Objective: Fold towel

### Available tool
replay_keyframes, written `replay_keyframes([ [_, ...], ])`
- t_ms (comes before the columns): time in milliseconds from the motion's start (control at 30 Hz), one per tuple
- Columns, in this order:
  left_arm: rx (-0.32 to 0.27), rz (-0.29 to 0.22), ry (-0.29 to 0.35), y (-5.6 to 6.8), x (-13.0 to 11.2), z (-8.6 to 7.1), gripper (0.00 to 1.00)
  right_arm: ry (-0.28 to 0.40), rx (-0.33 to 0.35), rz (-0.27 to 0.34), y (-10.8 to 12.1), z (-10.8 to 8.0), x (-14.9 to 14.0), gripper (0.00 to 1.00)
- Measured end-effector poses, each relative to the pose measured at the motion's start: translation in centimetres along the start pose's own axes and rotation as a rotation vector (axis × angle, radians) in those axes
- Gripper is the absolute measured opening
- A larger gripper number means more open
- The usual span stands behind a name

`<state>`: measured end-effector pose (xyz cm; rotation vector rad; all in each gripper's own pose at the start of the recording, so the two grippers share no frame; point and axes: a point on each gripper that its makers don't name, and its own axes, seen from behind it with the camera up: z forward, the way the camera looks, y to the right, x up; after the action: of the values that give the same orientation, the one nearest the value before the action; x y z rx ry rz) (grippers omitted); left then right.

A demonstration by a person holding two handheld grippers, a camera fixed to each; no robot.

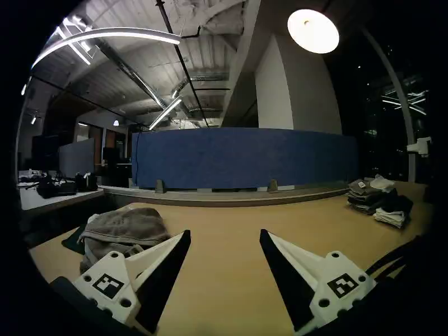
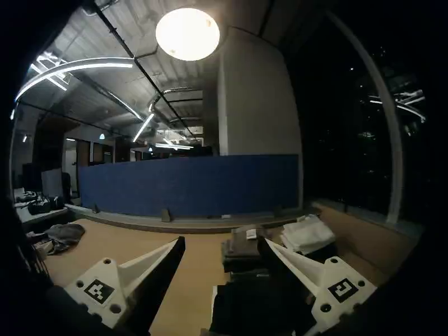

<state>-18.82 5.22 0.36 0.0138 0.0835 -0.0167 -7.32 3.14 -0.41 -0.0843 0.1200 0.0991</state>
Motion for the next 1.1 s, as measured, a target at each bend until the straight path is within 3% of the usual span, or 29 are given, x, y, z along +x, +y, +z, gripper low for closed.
replay_keyframes([
  [600, 0.000, 0.000, 0.001, -0.2, -0.2, 0.2, 0.92, 0.015, -0.015, 0.049, 1.7, 1.0, -7.2, 1.00],
  [1100, 0.000, 0.000, 0.001, -0.1, -0.3, -0.1, 0.93, -0.005, 0.003, 0.049, 0.3, 2.0, -10.5, 1.00],
])
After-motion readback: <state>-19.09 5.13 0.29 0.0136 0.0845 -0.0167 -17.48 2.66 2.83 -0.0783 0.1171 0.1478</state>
